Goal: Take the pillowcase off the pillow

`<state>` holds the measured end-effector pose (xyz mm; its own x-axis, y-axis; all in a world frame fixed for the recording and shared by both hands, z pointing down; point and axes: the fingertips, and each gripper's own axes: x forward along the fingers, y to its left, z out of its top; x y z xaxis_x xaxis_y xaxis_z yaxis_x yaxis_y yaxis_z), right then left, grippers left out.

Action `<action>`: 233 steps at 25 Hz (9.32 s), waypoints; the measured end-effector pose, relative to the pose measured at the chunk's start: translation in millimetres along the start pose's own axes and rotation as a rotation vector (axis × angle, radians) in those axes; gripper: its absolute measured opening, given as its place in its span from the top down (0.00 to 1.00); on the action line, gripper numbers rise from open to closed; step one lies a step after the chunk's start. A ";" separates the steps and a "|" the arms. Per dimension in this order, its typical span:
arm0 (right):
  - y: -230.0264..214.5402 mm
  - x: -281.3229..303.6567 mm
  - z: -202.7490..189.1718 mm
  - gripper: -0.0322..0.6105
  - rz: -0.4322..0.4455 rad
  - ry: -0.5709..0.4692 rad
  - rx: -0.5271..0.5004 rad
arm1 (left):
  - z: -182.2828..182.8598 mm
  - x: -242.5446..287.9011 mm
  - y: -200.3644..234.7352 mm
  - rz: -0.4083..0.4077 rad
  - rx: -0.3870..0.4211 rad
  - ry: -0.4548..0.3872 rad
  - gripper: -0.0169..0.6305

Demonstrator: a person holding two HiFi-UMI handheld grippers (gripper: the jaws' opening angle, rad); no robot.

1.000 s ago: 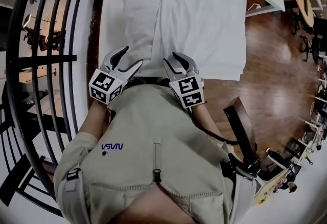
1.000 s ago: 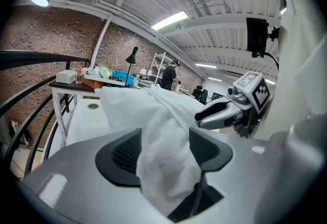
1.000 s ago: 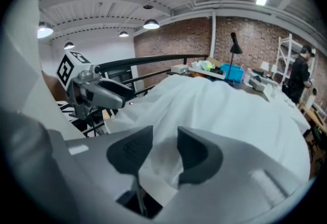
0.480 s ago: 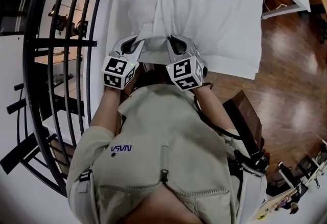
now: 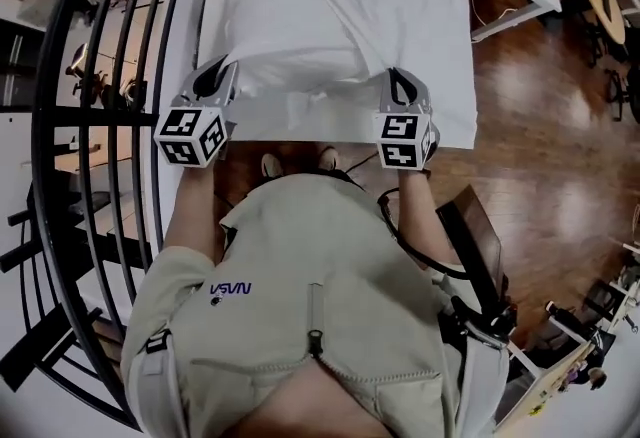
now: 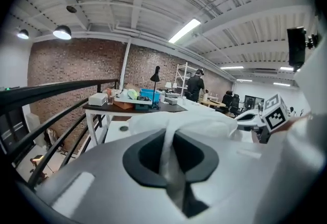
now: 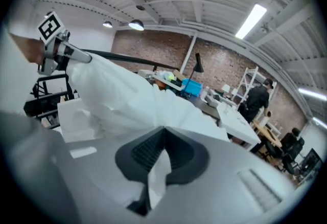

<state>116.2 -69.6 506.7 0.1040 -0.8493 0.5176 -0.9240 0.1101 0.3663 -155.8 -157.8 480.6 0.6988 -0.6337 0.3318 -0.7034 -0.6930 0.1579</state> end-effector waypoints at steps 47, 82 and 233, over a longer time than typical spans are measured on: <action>11.4 -17.4 39.8 0.90 0.259 -0.270 0.294 | 55.0 119.1 2.1 -0.015 0.024 -0.032 0.72; -21.2 172.4 153.4 0.92 0.286 0.085 -0.097 | 61.5 76.3 -76.9 -0.239 0.209 -0.032 0.95; -73.8 155.9 108.0 0.72 0.377 -0.073 0.089 | -0.3 254.0 -69.4 -0.110 0.250 0.443 0.55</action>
<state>160.9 -265.9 476.9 -0.2727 -0.7925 0.5455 -0.9210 0.3791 0.0903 70.4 -270.6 554.2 0.6070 -0.3834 0.6961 -0.5385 -0.8426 0.0055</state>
